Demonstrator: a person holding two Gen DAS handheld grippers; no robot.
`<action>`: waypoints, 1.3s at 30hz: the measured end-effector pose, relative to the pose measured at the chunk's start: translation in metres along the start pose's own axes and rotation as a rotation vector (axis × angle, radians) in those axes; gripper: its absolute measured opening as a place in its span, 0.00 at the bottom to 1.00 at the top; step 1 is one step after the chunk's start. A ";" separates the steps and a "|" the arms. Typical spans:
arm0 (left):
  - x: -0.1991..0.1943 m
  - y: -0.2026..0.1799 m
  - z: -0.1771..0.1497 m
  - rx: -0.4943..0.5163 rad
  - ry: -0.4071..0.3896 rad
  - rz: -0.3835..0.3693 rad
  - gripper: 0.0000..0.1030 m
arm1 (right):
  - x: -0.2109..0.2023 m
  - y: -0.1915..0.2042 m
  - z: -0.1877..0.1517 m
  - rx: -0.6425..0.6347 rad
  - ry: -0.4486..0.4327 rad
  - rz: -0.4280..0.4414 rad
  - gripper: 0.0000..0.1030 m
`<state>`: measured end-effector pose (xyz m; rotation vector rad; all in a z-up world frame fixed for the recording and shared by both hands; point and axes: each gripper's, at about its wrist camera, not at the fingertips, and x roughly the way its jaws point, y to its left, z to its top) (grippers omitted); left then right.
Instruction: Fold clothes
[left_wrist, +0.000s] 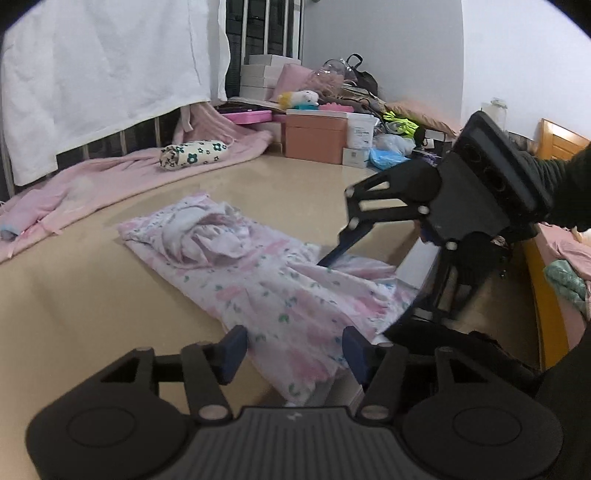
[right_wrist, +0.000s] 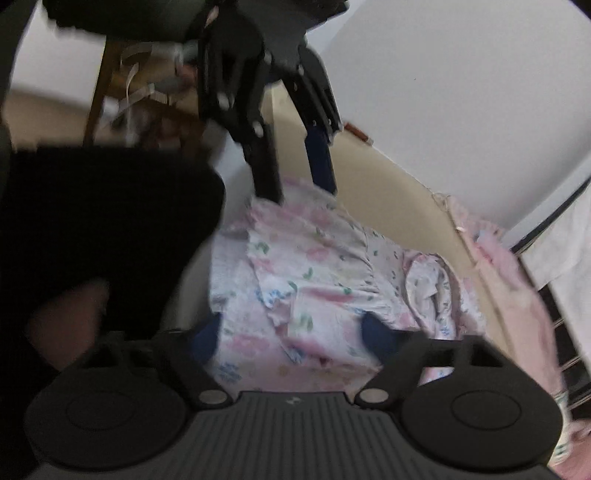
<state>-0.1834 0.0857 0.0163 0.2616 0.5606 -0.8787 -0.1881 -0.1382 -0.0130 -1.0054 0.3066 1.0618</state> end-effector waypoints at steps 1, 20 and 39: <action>0.002 -0.001 -0.002 -0.002 -0.006 -0.003 0.56 | 0.003 0.002 0.000 -0.021 0.011 -0.013 0.45; 0.038 -0.072 -0.027 0.767 -0.185 0.208 0.57 | -0.048 -0.127 -0.053 0.732 -0.220 0.316 0.07; 0.041 -0.012 0.021 0.413 -0.081 -0.129 0.07 | -0.033 0.006 -0.032 -0.094 0.066 -0.090 0.83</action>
